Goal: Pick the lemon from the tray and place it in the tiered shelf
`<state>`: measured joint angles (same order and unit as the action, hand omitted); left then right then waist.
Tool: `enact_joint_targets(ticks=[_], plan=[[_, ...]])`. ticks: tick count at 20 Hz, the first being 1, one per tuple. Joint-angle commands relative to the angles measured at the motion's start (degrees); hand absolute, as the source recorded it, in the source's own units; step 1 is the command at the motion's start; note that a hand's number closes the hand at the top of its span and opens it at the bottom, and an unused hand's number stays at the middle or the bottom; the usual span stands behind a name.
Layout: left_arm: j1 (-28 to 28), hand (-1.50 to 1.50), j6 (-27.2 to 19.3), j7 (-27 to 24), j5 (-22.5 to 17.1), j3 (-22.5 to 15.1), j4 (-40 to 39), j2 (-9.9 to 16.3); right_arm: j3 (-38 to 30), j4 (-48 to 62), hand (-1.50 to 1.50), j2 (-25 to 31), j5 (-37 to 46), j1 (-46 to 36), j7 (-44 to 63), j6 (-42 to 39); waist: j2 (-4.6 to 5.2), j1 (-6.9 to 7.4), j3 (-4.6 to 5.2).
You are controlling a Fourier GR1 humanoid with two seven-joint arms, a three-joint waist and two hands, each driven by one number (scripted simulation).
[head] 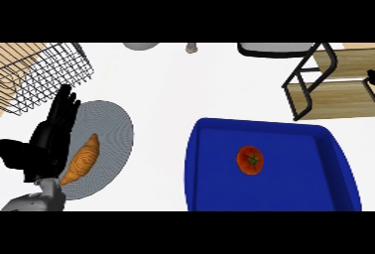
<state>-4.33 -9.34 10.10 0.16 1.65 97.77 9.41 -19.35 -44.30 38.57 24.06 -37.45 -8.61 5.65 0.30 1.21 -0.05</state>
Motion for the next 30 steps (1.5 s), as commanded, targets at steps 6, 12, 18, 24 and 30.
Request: enact_joint_targets(ticks=[6, 12, 18, 24, 30], plan=[[-1.4, 0.0, 2.8, -4.1, -1.9, 3.1, -5.2, 1.1, -3.5, 18.2, -1.5, 1.8, -2.4, -9.8, -4.0, -2.4, 0.29, 0.29, -0.01], [-4.7, 0.0, -1.3, -0.3, 2.5, -0.4, -3.6, -1.8, -4.6, 25.0, -1.5, 4.1, -3.1, -13.9, -9.6, -6.0, 0.47, 0.43, -0.08], [-0.9, 0.0, 1.2, 0.7, 0.4, 1.4, -0.1, -0.1, -7.9, 23.8, -1.5, 2.7, -7.6, -14.2, -13.5, -6.8, 0.01, -0.1, -0.02], [-1.1, 0.0, 1.7, 1.6, -0.4, 1.8, 0.7, -0.2, -12.6, 25.2, -1.5, 9.1, -11.9, -15.5, -8.9, -7.4, -0.12, -0.35, 0.0], [-0.1, 0.0, 1.0, 0.5, 0.8, 1.2, 1.2, -1.0, -16.1, 29.3, -1.5, 16.6, -14.1, -11.3, -7.1, -8.1, 0.17, -0.17, -0.07]])
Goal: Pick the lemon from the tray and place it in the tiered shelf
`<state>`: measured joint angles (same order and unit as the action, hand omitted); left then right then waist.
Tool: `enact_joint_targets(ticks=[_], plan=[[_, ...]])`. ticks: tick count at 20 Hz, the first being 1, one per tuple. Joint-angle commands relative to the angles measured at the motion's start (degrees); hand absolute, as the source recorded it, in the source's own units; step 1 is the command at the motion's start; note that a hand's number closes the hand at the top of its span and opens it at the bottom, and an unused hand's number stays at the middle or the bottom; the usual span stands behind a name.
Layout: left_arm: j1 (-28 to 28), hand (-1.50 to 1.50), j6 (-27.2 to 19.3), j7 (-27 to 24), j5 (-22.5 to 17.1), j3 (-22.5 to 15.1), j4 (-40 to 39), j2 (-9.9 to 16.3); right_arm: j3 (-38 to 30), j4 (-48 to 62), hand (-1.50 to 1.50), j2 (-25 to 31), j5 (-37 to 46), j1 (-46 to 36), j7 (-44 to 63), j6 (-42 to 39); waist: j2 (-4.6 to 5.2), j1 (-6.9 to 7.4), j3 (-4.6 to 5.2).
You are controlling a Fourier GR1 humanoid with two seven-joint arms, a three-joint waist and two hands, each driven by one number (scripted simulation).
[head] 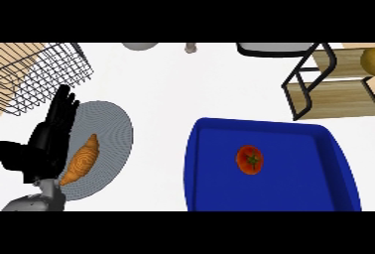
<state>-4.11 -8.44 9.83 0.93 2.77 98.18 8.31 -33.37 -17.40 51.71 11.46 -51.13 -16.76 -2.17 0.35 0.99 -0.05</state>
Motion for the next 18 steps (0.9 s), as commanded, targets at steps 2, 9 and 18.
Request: enact_joint_targets(ticks=[2, 9, 18], plan=[[-0.7, 0.0, 1.3, 0.6, -1.0, 1.6, -0.2, 1.5, -3.5, 2.2, -1.5, 6.7, -3.1, 4.2, 2.4, -2.5, -0.05, -0.47, -0.03], [-1.3, 0.0, 2.4, 0.2, -2.7, 3.0, -1.3, 1.7, -7.4, 6.2, -1.5, 15.7, -6.9, 14.0, -3.7, -16.0, 0.08, -0.57, -0.15], [-1.2, 0.0, 1.4, -1.6, -1.0, 1.6, -3.0, 0.0, -9.5, 8.2, -1.5, 19.2, -9.2, 21.5, -9.6, -24.8, 0.22, -0.46, -0.25]])
